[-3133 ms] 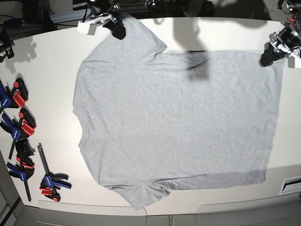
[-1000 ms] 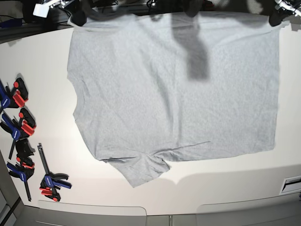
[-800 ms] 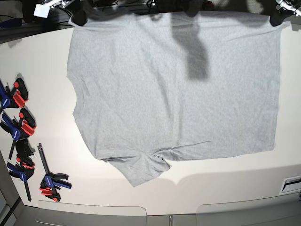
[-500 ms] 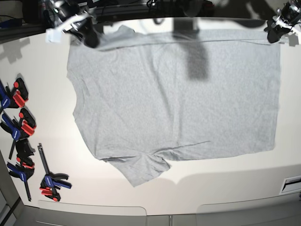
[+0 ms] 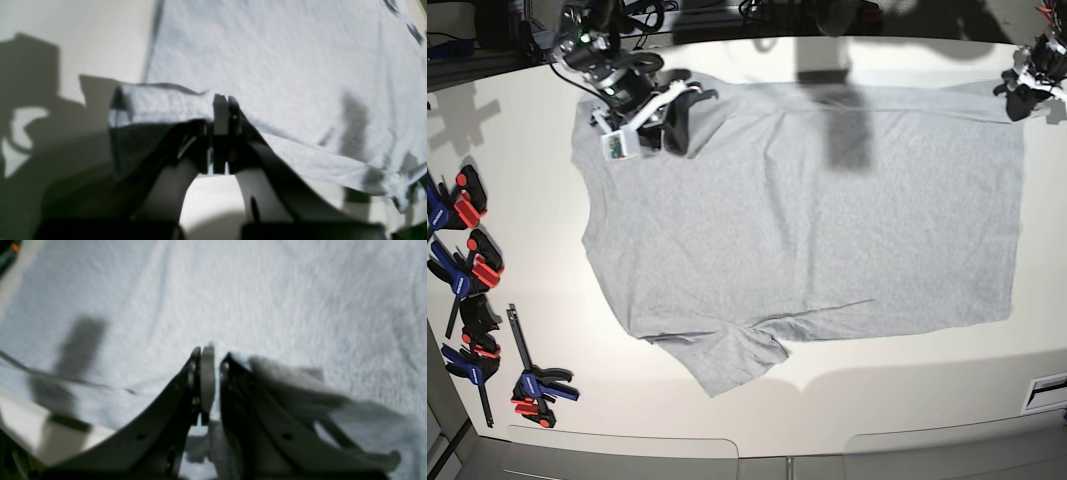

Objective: Fold the T-shirt properly
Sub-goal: 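Regrasp the shirt's shoulder corners with both grippers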

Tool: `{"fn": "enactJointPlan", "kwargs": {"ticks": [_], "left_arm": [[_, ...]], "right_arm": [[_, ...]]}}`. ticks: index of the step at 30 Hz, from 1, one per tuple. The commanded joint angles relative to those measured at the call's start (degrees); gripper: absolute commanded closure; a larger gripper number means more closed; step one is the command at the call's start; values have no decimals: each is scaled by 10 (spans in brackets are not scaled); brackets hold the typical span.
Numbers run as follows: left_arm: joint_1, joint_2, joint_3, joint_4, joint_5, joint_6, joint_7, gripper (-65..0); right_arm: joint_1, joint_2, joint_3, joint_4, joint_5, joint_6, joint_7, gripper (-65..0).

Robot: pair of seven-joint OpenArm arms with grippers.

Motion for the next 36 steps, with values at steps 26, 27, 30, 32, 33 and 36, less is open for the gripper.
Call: {"fn": "enactJointPlan", "kwargs": {"ticks": [26, 27, 30, 32, 33, 36], "left_arm": [[-59, -56, -2, 9, 42, 2, -12, 0], [-59, -60, -2, 9, 42, 2, -12, 0], [-58, -66, -2, 9, 42, 2, -12, 0], [-58, -65, 1, 9, 33, 2, -12, 0], [-58, -65, 5, 9, 33, 2, -12, 0], [-59, -65, 32, 9, 34, 2, -12, 0]], "right_arm": [[113, 5, 2, -72, 0, 0, 37, 0], [113, 5, 2, -72, 0, 0, 40, 0], [114, 5, 2, -72, 0, 0, 40, 0], [114, 4, 2, -72, 0, 0, 40, 0], [114, 4, 2, -72, 0, 0, 40, 0], [114, 4, 2, -72, 0, 0, 39, 0]]}}
